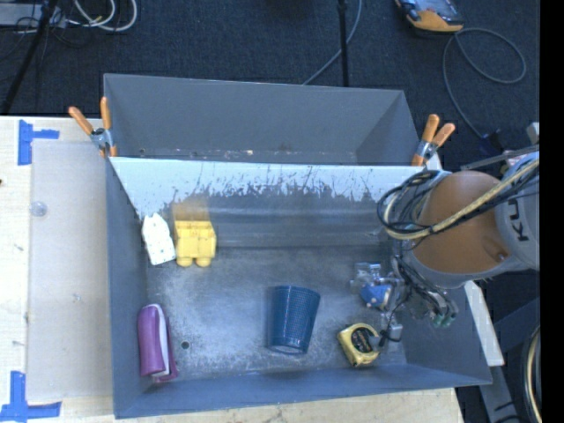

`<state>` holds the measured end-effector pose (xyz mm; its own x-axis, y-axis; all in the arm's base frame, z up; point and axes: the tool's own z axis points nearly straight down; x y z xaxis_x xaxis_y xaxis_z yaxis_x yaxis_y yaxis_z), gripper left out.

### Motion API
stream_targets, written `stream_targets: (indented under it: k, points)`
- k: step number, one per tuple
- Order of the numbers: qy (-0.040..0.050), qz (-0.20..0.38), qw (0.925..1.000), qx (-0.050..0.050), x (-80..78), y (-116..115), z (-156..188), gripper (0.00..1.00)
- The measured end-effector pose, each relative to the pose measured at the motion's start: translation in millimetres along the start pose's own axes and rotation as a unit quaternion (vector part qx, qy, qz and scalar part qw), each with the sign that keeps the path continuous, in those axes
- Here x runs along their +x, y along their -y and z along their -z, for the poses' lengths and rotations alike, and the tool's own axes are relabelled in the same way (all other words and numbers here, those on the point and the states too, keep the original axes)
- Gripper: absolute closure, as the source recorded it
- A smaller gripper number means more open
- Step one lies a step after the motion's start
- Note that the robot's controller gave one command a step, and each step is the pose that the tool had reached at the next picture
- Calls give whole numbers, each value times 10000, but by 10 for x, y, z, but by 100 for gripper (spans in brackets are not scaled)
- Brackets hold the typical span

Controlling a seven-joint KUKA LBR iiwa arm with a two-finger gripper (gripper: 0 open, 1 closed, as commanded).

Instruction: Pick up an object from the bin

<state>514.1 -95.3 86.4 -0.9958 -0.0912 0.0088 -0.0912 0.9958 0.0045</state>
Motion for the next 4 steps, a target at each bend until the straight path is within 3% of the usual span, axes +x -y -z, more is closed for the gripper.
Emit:
stream_targets:
  k: [1, 2, 3, 4]
  points:
    - [10, -349, 9994, 21, 87, 90, 78, 0]
    - [104, -364, 9993, 22, 340, -219, -131, 0]
    - [19, 106, 9999, 45, 375, -466, -142, 100]
    - [19, 109, 9999, 43, 374, -468, -142, 100]
